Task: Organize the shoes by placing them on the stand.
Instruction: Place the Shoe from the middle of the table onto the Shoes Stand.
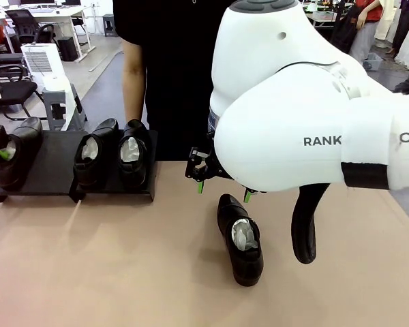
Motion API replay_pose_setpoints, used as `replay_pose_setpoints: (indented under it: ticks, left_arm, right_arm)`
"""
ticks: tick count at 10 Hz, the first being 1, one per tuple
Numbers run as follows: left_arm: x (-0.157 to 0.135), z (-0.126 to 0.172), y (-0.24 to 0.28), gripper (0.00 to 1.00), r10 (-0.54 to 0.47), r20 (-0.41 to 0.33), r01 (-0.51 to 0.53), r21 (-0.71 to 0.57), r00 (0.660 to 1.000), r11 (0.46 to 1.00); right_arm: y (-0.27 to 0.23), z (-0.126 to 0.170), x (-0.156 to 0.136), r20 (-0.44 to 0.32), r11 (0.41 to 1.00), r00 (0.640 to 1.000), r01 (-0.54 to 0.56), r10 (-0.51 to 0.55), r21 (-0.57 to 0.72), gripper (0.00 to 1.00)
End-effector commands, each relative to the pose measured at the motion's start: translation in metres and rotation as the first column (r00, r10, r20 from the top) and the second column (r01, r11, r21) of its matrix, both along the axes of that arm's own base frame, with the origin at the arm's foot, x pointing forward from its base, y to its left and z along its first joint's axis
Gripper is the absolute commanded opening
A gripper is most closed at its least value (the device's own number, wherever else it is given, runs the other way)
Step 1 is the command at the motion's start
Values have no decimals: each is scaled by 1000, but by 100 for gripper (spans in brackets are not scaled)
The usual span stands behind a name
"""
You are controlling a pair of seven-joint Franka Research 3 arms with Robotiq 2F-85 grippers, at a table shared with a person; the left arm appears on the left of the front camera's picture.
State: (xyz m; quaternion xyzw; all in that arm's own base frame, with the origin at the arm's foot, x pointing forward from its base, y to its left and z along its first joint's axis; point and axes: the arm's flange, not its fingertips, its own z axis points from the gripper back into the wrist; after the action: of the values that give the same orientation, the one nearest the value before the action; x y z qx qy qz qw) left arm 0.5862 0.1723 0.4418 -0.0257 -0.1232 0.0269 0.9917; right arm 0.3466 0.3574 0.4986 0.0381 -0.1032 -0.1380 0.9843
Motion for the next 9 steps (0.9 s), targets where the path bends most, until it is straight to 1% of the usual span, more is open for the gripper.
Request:
replay_pose_setpoints:
  ticks: [1,3,6,7,9]
  left_arm:
    - [-8,10,-1,100,-11,21,11,17,1000,1000]
    - [-17,19,-5,100,-16,28,15,58,999,998]
    - [-33,37,-12,100,-14,24,13,48,1000,999]
    - [-15,29,-3,100,-21,31,20,37,999,999]
    - [-15,29,-3,100,-21,31,20,37,999,999]
  right_arm:
    - [0,4,3,1,1000,1000,-13,13,-14,100]
    - [0,4,3,1,1000,1000,-13,13,-14,100]
    - [0,4,3,1,1000,1000,-13,13,-14,100]
    - [0,4,3,1,1000,1000,-13,13,-14,100]
    - [0,4,3,1,1000,1000,-13,13,-14,100]
